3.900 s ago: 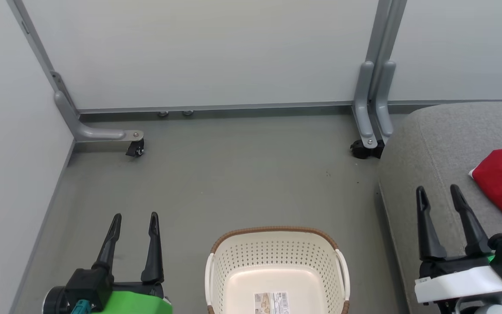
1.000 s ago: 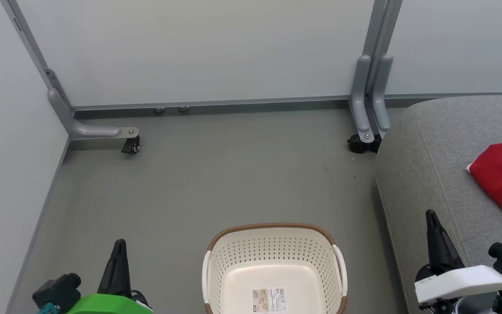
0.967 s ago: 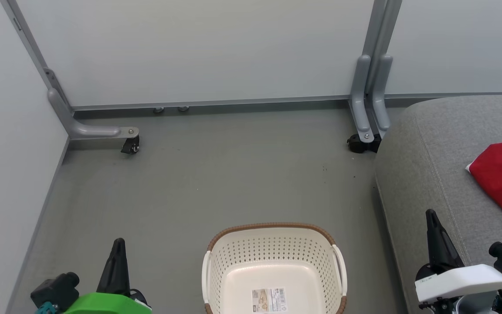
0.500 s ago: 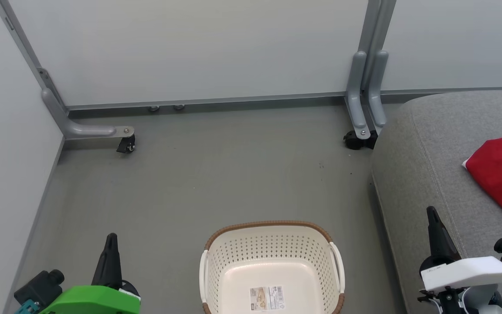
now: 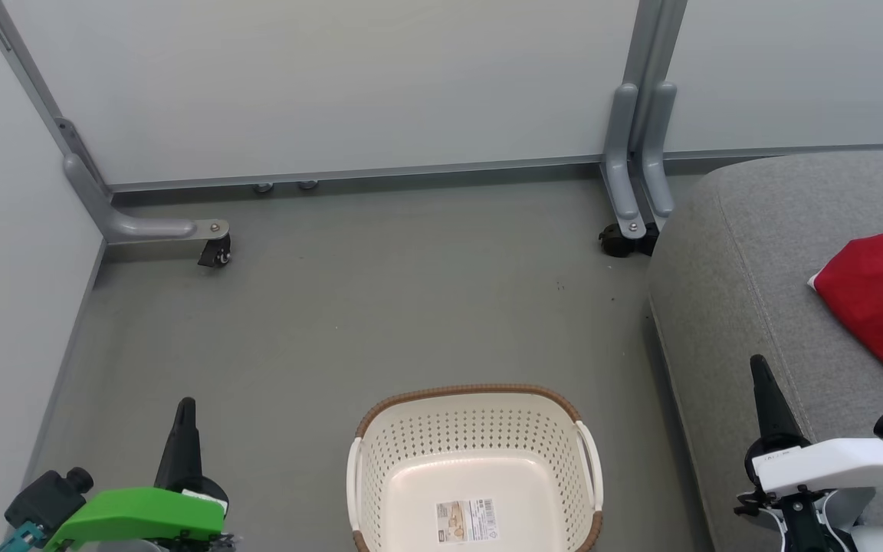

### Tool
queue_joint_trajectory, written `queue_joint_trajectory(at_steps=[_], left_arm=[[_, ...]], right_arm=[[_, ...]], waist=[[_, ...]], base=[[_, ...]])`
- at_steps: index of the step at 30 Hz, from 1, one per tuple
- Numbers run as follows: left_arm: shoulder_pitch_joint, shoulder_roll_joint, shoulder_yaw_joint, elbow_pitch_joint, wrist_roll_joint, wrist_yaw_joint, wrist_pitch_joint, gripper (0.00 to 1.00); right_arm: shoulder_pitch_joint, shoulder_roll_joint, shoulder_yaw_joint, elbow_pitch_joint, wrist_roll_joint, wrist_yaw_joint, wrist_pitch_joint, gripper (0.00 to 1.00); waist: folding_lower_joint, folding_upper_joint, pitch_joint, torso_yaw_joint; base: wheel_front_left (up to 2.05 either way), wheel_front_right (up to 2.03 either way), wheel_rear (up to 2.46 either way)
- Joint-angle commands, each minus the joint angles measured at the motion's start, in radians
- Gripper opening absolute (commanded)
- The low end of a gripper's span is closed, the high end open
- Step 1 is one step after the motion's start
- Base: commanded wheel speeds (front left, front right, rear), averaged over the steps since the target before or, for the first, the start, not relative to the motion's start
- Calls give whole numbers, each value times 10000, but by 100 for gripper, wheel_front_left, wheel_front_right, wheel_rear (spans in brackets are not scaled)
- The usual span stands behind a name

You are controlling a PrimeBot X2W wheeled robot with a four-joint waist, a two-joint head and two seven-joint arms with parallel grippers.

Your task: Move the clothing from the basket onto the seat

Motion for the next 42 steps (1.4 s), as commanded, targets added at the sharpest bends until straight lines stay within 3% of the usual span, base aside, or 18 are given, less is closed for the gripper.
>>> queue_joint_trajectory(at_steps=[1,42], left_arm=[[-314,45,96,-69,-337,-48,78,0],[-827,56,709,42,-4239,-204,1130,0]], right_arm=[[-265,-10,-53,-25,328,3,88,0],[-918,75,-412,608,4011,3,1150,0]], waist=[[0,0,12,-17],[0,0,262,-403]], base=[[0,0,0],[0,0,0]])
